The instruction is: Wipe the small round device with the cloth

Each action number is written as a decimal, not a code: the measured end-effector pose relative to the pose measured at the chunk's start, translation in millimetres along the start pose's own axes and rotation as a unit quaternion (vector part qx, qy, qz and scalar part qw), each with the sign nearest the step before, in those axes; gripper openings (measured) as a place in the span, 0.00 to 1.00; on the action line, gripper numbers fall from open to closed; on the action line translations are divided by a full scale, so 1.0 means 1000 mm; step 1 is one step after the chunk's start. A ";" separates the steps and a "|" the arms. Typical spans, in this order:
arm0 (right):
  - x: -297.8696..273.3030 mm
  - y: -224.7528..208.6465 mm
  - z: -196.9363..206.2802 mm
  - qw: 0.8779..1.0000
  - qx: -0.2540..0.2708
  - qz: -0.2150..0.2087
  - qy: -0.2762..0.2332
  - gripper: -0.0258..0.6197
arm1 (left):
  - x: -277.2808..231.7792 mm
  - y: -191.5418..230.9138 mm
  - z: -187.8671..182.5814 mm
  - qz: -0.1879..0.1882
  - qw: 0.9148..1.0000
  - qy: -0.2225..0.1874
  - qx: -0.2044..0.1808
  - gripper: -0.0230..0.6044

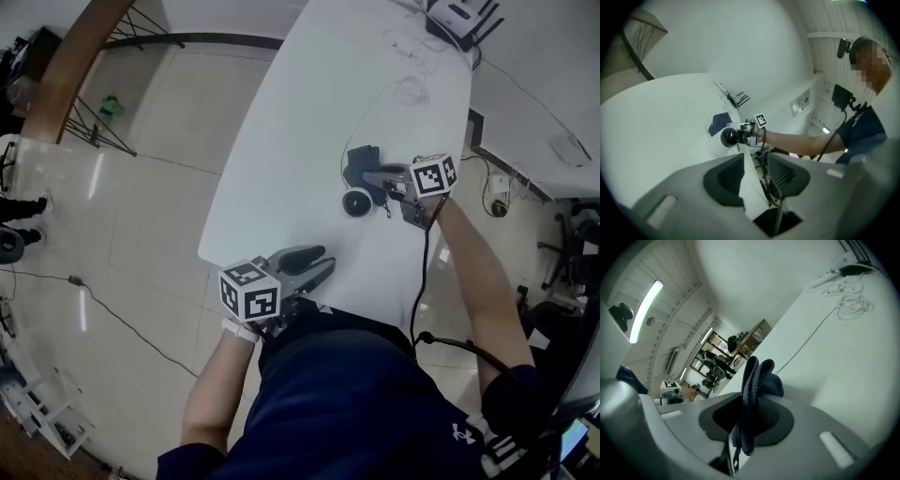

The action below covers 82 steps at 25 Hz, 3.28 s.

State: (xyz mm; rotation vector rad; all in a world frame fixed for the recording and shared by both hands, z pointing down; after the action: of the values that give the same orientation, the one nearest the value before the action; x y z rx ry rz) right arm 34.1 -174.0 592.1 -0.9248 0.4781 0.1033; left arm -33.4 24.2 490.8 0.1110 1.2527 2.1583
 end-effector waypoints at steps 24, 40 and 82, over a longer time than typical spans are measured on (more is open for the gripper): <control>-0.020 0.155 0.081 0.831 0.502 0.203 0.124 0.14 | 0.032 0.026 -0.035 -0.039 0.998 -0.045 0.004 0.24; 0.059 0.035 -0.032 0.978 0.109 0.145 -0.106 0.14 | 0.025 0.029 -0.016 -0.040 0.997 -0.045 0.043 0.24; 0.067 0.107 -0.065 0.958 0.225 0.130 -0.119 0.14 | 0.036 0.027 -0.017 -0.023 0.995 -0.071 0.063 0.22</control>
State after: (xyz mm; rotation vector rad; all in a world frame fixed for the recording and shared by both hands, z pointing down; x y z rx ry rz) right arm 39.8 -168.3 450.1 -0.3918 0.3740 0.3282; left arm -81.0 22.4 495.4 0.2809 1.2961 1.9939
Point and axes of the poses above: the fingertips, and each gripper's own axes: x backward along the fingers, y to its left, z out of its underside, the point moved 2 cm from there along x, backward along the fingers, and after that the axes turned 1 degree about -y, right-handed, at the moved point
